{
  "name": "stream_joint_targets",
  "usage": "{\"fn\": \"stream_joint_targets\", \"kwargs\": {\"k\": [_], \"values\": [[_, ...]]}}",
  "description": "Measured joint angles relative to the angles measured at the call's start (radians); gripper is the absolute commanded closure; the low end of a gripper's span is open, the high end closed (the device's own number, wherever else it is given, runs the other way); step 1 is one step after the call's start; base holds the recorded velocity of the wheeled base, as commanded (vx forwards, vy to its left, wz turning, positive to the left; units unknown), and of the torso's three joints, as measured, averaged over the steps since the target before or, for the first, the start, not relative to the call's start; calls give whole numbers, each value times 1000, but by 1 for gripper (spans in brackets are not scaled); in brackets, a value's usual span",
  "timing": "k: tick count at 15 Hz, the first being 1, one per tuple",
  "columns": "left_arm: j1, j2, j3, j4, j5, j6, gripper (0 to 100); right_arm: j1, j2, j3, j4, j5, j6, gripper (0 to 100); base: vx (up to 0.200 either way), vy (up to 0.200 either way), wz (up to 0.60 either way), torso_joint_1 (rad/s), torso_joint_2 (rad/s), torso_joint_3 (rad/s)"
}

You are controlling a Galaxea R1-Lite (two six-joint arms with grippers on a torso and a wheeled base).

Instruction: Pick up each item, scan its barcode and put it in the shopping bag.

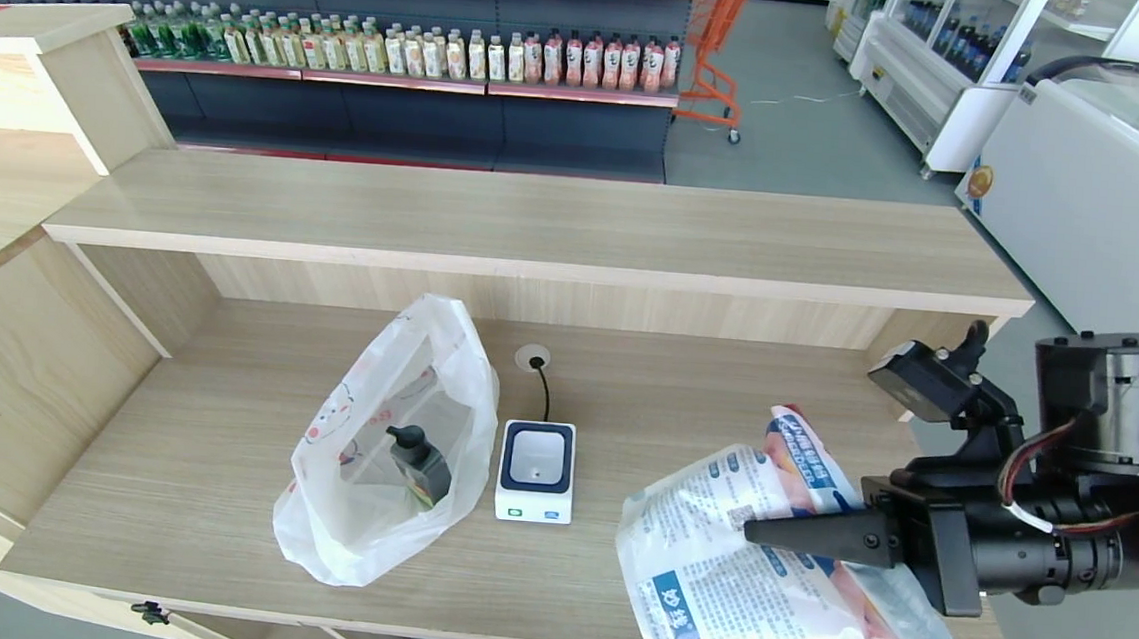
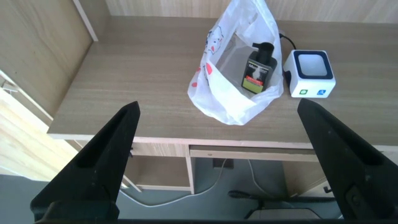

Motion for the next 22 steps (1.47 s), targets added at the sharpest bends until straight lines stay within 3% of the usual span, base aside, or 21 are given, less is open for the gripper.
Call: {"fn": "stream_joint_targets", "kwargs": {"k": [4, 6, 9, 12, 14, 16, 22], "values": [[0, 0, 0, 0, 0, 0, 0, 2, -10, 5, -3, -20, -23, 100, 0, 0, 0, 0, 0, 0], [0, 0, 0, 0, 0, 0, 0, 2, -10, 4, -11, -106, -143, 100, 0, 0, 0, 0, 0, 0], [0, 0, 0, 0, 0, 0, 0, -44, -9, 11, -25, -421, -614, 100, 0, 0, 0, 0, 0, 0], [0, 0, 0, 0, 0, 0, 0, -163, -2, 60, -118, -504, -910, 100, 0, 0, 0, 0, 0, 0], [0, 0, 0, 0, 0, 0, 0, -220, 13, 100, -233, -508, -1023, 100, 0, 0, 0, 0, 0, 0], [0, 0, 0, 0, 0, 0, 0, -238, 30, 136, -312, -502, -1063, 100, 0, 0, 0, 0, 0, 0], [0, 0, 0, 0, 0, 3, 0, -225, 64, 151, -322, -495, -1060, 100, 0, 0, 0, 0, 0, 0]]}}
